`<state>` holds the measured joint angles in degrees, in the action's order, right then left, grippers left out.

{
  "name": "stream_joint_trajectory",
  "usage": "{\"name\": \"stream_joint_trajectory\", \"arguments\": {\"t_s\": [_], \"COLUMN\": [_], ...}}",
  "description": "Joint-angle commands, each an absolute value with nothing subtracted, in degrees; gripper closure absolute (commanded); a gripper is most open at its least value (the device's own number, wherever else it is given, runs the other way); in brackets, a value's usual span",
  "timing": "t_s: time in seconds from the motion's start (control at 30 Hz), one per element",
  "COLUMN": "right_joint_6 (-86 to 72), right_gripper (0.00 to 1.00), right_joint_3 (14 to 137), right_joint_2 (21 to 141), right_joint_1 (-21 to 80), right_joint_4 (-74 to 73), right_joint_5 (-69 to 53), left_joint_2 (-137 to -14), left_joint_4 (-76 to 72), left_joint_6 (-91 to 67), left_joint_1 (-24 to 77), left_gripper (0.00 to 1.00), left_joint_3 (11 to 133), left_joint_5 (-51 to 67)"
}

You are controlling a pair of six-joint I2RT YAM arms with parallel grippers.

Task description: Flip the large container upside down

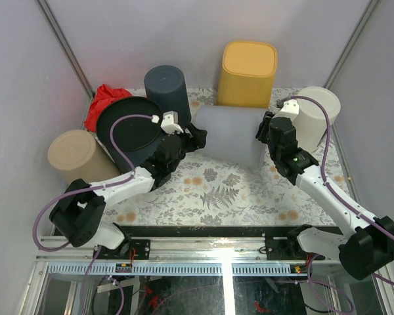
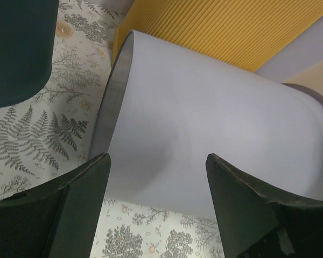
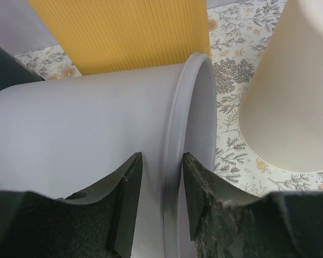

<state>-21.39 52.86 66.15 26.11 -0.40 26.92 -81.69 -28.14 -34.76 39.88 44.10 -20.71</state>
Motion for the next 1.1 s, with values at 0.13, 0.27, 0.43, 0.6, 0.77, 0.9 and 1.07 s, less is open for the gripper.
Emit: {"name": "stream_joint_trajectory", "arguments": {"t_s": [0.13,0.27,0.43,0.6,0.77,0.9,1.07], "right_joint_6": [-21.13,-21.41,-21.62,-21.54,-21.88,-22.43,-22.71], "right_gripper": [0.57,0.57,0.57,0.57,0.57,0.57,0.57], "right_joint_3": [53.57,52.96,52.48,51.74,51.69,51.88,51.79], "right_joint_2": [64.51,64.21,64.49,64.73,65.66,66.18,66.09], "right_joint_1": [25.98,25.94,25.93,26.01,25.99,25.95,25.56], "right_joint_4": [2.52,2.95,3.39,3.76,4.07,2.74,1.65], "right_joint_5": [27.83,27.79,27.47,27.57,27.74,30.47,32.5], "left_joint_2": [-87.34,-88.96,-91.21,-91.44,-91.6,-92.44,-95.36], "left_joint_4": [-33.94,-32.74,-32.21,-29.27,-26.56,-26.2,-26.42], "left_joint_6": [-34.49,-34.54,-33.76,-33.4,-33.4,-32.8,-32.99], "left_joint_1": [37.4,36.98,36.83,36.78,36.71,36.63,36.65], "left_gripper": [0.28,0.28,0.28,0.27,0.27,0.27,0.27], "left_joint_3": [49.58,50.97,52.79,54.15,55.51,56.77,58.99], "left_joint_5": [-17.79,-18.94,-19.65,-22.86,-27.35,-27.14,-25.16]}}
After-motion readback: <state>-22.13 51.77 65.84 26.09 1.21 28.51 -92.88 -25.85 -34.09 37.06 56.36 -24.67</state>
